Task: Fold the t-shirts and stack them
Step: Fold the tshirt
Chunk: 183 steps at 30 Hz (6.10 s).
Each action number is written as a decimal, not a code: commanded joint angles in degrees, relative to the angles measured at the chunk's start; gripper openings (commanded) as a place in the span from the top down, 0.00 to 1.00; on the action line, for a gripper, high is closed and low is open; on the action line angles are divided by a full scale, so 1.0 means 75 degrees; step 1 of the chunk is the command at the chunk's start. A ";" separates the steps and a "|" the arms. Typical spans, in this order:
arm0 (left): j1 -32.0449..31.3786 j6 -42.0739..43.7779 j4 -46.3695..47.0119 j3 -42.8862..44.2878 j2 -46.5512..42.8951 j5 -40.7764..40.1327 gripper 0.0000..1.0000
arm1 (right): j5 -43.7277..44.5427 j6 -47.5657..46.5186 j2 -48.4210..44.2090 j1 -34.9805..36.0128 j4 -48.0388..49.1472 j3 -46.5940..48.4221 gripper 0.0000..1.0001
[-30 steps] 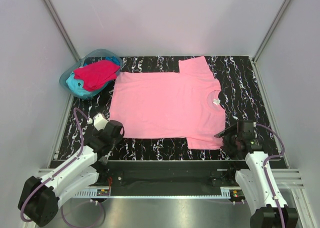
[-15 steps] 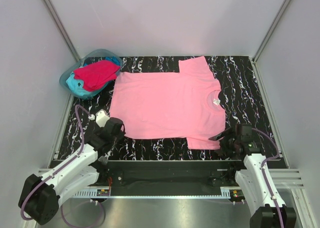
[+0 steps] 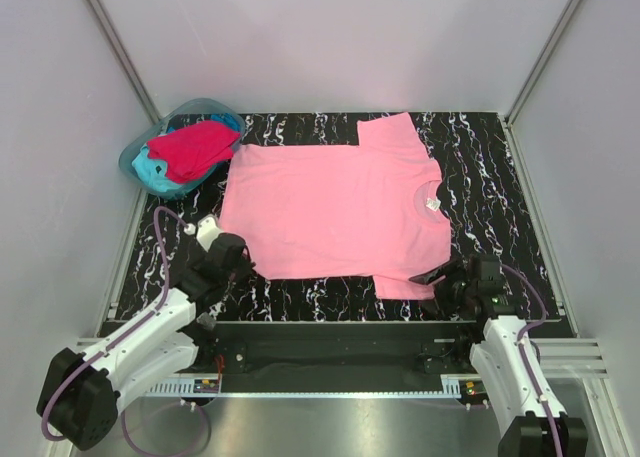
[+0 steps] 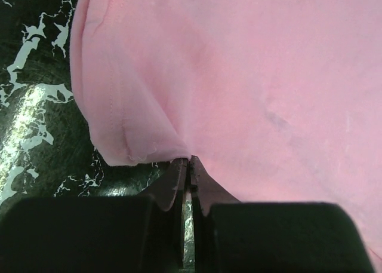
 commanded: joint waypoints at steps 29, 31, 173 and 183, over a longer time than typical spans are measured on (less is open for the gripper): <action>-0.0052 0.0548 0.0851 0.0281 0.0342 0.0310 0.93 | 0.3870 -0.2234 0.2758 -0.0005 -0.0714 0.3054 0.29; -0.0041 0.0537 0.0909 0.0246 0.0377 0.0345 0.93 | 0.3928 -0.2222 0.2770 -0.0005 -0.0784 0.3065 0.29; -0.0041 0.0689 -0.0672 0.1394 -0.0455 -0.0076 0.98 | 0.3694 -0.1331 0.3731 -0.0040 -0.0351 0.3792 1.00; -0.0029 0.0829 -0.0649 0.2155 0.0353 -0.0778 0.98 | 0.3612 -0.1180 0.4469 -0.0040 -0.0023 0.4753 1.00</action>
